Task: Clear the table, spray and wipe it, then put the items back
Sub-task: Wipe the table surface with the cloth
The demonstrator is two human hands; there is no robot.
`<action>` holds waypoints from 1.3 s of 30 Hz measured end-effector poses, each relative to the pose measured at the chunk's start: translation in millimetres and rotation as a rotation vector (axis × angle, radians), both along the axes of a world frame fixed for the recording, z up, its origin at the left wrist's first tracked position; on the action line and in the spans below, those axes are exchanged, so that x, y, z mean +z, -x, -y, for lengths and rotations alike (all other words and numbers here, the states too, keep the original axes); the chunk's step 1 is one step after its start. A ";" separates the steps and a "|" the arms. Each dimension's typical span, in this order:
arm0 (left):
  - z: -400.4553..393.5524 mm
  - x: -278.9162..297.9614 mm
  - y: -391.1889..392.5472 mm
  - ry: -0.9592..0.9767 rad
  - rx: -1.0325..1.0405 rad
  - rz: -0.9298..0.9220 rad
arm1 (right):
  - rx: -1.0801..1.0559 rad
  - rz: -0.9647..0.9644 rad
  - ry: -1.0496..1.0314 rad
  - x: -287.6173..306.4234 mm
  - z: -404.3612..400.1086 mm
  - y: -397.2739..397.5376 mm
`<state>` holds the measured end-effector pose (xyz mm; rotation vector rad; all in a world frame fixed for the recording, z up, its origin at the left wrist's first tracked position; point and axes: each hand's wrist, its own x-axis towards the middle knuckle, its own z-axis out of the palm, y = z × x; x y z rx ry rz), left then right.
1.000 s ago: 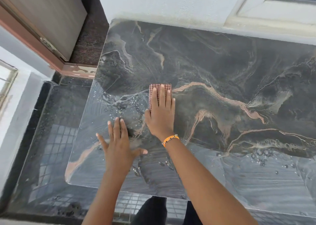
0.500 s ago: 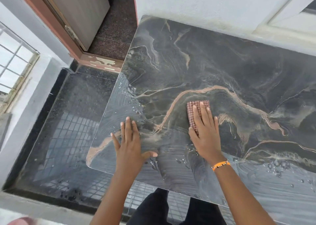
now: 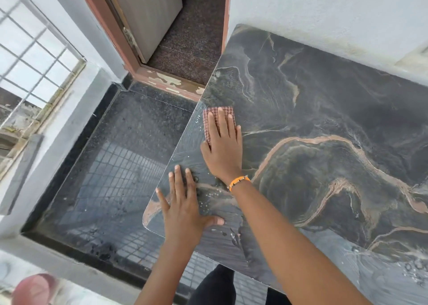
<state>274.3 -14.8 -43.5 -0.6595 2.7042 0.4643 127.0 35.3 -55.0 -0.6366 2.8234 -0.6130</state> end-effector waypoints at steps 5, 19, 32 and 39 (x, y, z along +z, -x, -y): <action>-0.1 6.3 1.5 0.012 0.008 0.008 | 0.119 -0.027 -0.023 -0.5 26.8 66.7; -5.6 0.3 -89.8 -0.100 0.266 -0.034 | 0.835 -0.040 -0.058 -2.0 -24.9 -76.5; 4.3 -5.5 -92.8 -0.176 0.416 -0.185 | 0.263 -0.021 -0.096 2.4 -50.5 -38.1; 3.8 -12.2 -107.1 -0.291 0.393 -0.197 | 0.715 -0.042 -0.042 -1.2 10.9 -135.8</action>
